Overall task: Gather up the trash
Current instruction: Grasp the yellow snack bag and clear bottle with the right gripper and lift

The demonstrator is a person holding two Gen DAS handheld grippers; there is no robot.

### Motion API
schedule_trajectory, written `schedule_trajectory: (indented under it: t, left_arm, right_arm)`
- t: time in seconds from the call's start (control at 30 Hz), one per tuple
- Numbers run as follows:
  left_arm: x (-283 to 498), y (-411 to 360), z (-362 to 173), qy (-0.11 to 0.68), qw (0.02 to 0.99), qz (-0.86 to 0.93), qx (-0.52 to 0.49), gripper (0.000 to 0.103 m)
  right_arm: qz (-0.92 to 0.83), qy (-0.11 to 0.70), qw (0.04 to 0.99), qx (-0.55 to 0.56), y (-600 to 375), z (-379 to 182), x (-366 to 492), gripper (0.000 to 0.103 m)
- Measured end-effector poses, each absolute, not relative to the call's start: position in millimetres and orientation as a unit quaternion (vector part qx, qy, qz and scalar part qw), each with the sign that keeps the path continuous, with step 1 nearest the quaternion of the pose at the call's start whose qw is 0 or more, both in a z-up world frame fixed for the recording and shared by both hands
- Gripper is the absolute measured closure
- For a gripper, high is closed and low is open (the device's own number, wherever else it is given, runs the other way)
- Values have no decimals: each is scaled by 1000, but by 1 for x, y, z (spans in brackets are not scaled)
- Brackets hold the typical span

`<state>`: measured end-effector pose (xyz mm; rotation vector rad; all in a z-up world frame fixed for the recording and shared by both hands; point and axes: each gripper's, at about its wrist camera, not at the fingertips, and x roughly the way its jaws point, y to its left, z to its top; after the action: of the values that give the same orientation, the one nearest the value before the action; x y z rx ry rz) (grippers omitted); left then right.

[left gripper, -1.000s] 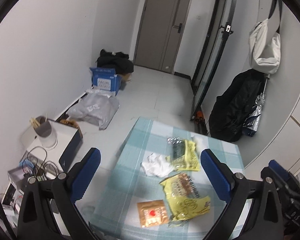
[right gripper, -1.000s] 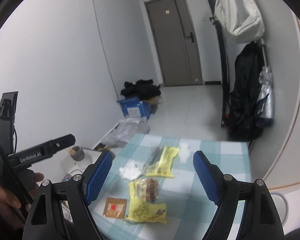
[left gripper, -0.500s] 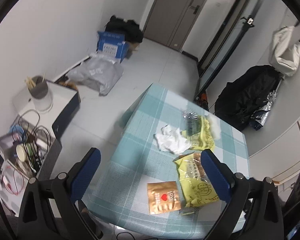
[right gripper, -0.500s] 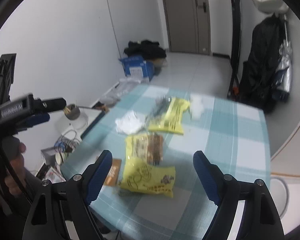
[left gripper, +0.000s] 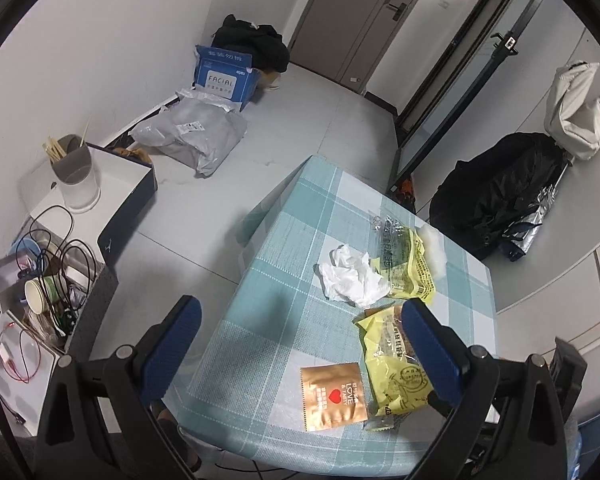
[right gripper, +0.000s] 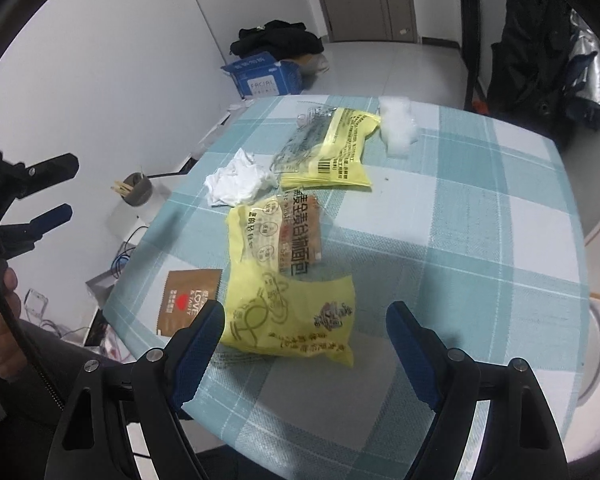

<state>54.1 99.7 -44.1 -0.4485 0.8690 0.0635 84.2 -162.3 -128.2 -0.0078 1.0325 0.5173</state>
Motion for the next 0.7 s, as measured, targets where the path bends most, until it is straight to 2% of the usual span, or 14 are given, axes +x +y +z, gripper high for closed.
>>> schedule_trajectory:
  t: [0.17, 0.27, 0.33, 0.4, 0.47, 0.53, 0.7]
  left_arm:
    - [55, 103, -45, 416, 885, 30, -208, 5]
    - [54, 105, -47, 421, 882, 33, -208, 5]
    - [54, 106, -49, 423, 880, 36, -212, 5]
    - [54, 107, -48, 422, 881, 39, -210, 5]
    - [55, 105, -48, 421, 882, 41, -206, 5]
    - [55, 105, -49, 423, 882, 43, -202, 5]
    - [57, 105, -54, 431, 878, 45, -201, 5]
  right_arm:
    - [255, 498, 829, -27, -151, -132, 95, 22]
    - [259, 507, 821, -32, -145, -138, 100, 27]
    - [257, 508, 821, -48, -139, -142, 100, 36]
    - [259, 513, 816, -58, -136, -146, 100, 53]
    - [265, 518, 811, -63, -134, -150, 98, 62]
    - [269, 514, 812, -67, -134, -149, 94, 65]
    - [280, 502, 816, -63, -138, -145, 88, 82]
